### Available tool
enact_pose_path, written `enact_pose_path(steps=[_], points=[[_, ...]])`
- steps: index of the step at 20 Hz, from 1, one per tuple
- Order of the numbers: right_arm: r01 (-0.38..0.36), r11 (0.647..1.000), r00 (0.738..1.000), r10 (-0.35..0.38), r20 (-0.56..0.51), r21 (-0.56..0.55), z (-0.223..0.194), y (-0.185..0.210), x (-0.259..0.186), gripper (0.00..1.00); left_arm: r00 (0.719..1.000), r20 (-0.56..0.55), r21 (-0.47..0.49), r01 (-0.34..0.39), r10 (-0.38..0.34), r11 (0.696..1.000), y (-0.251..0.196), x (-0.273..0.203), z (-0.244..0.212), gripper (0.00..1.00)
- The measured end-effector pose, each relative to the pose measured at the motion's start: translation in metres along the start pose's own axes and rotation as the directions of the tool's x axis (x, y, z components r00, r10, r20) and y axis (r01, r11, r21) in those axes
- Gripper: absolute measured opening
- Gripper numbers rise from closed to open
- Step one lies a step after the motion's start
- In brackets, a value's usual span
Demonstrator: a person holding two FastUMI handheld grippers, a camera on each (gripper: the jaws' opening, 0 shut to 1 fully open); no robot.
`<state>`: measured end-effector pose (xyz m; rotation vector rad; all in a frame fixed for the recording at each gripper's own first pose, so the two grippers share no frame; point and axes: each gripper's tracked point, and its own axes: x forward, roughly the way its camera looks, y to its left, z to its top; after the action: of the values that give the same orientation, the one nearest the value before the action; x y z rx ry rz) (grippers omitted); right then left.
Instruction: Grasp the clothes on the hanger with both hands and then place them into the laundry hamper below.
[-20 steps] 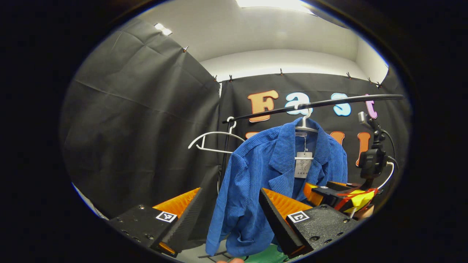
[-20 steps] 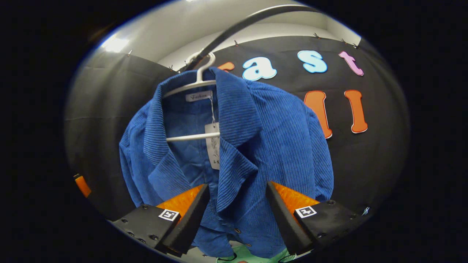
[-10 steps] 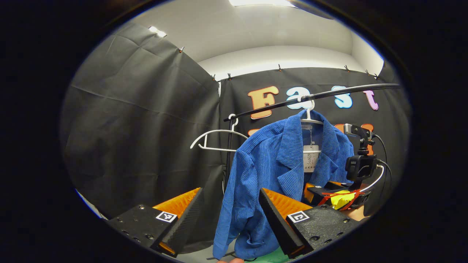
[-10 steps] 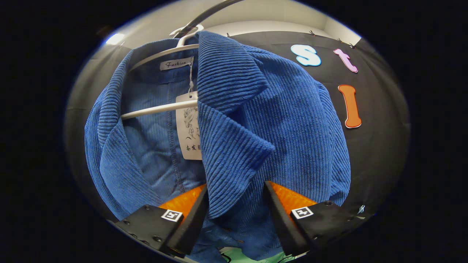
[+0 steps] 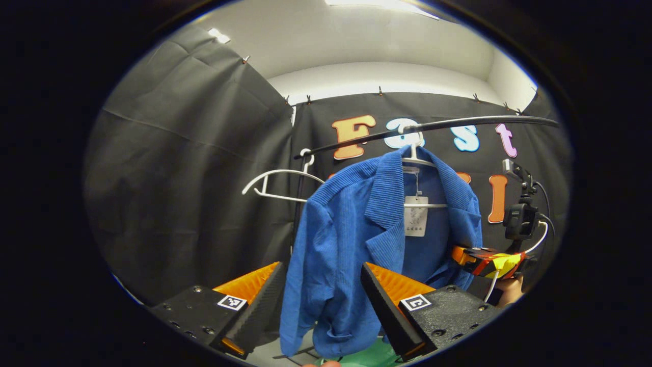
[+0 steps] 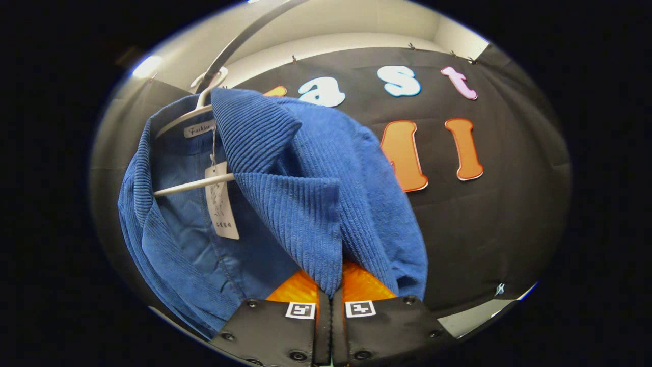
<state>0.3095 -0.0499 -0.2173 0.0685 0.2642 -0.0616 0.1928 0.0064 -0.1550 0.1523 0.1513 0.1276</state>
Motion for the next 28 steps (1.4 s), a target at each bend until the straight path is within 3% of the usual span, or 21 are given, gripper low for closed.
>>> enact_pose_path(steps=[1, 5, 7, 10, 11, 12, 13, 14, 15, 17, 18, 19, 21, 23, 28], points=[[-0.009, 1.0, 1.0, 0.009, 0.012, -0.004, 0.007, -0.002, -0.008, 0.08, 1.0, -0.011, -0.019, 0.024, -0.024, 1.0, -0.01, 0.003, -0.005, 0.95], [-0.015, 1.0, 0.994, 0.018, 0.108, -0.024, 0.053, -0.016, -0.044, 0.08, 0.991, -0.066, -0.096, 0.107, -0.114, 0.99, -0.052, 0.026, -0.03, 0.92], [-0.018, 0.999, 0.987, 0.026, 0.16, -0.05, 0.074, -0.018, -0.06, 0.08, 0.988, -0.083, -0.133, 0.122, -0.134, 0.984, -0.07, 0.036, -0.041, 0.96], [0.014, 0.99, 0.957, 0.028, 0.29, -0.141, 0.112, -0.025, -0.086, 0.08, 0.986, -0.088, -0.17, 0.122, -0.139, 0.978, -0.083, 0.059, -0.05, 0.98], [0.002, 0.986, 0.946, 0.052, 0.319, -0.168, 0.121, -0.021, -0.094, 0.08, 0.985, -0.097, -0.18, 0.127, -0.146, 0.975, -0.091, 0.067, -0.054, 0.95], [-0.029, 0.983, 0.937, 0.091, 0.338, -0.184, 0.131, -0.014, -0.105, 0.08, 0.983, -0.102, -0.192, 0.13, -0.152, 0.973, -0.098, 0.074, -0.057, 0.98], [-0.06, 0.98, 0.93, 0.124, 0.346, -0.188, 0.137, -0.009, -0.112, 0.02, 0.981, -0.105, -0.205, 0.136, -0.16, 0.969, -0.104, 0.081, -0.06, 0.92], [-0.082, 0.978, 0.924, 0.147, 0.352, -0.194, 0.143, -0.003, -0.117, 0.08, 0.981, -0.104, -0.216, 0.138, -0.163, 0.967, -0.109, 0.087, -0.061, 0.95], [-0.088, 0.975, 0.92, 0.158, 0.36, -0.203, 0.148, -0.001, -0.121, 0.08, 0.983, -0.098, -0.221, 0.13, -0.154, 0.967, -0.111, 0.091, -0.061, 0.92], [-0.088, 0.971, 0.912, 0.168, 0.374, -0.223, 0.159, -0.003, -0.13, 0.08, 0.99, -0.071, -0.213, 0.102, -0.12, 0.972, -0.11, 0.101, -0.055, 0.95], [-0.089, 0.97, 0.908, 0.172, 0.381, -0.225, 0.163, -0.003, -0.132, 0.14, 0.994, -0.054, -0.202, 0.085, -0.097, 0.976, -0.107, 0.108, -0.052, 0.95], [-0.096, 0.97, 0.906, 0.178, 0.384, -0.223, 0.165, -0.002, -0.132, 0.08, 0.996, -0.042, -0.193, 0.069, -0.079, 0.979, -0.105, 0.112, -0.051, 0.95], [-0.106, 0.969, 0.908, 0.186, 0.376, -0.224, 0.161, -0.001, -0.132, 0.08, 0.998, -0.023, -0.187, 0.048, -0.053, 0.981, -0.101, 0.121, -0.048, 0.92], [-0.113, 0.969, 0.91, 0.19, 0.369, -0.222, 0.16, -0.002, -0.129, 0.08, 0.998, -0.015, -0.171, 0.056, -0.06, 0.984, -0.103, 0.125, -0.043, 0.94], [-0.119, 0.97, 0.912, 0.192, 0.362, -0.213, 0.158, -0.005, -0.13, 0.08, 0.995, 0.055, -0.065, 0.082, -0.078, 0.995, -0.091, 0.115, -0.022, 0.52]])
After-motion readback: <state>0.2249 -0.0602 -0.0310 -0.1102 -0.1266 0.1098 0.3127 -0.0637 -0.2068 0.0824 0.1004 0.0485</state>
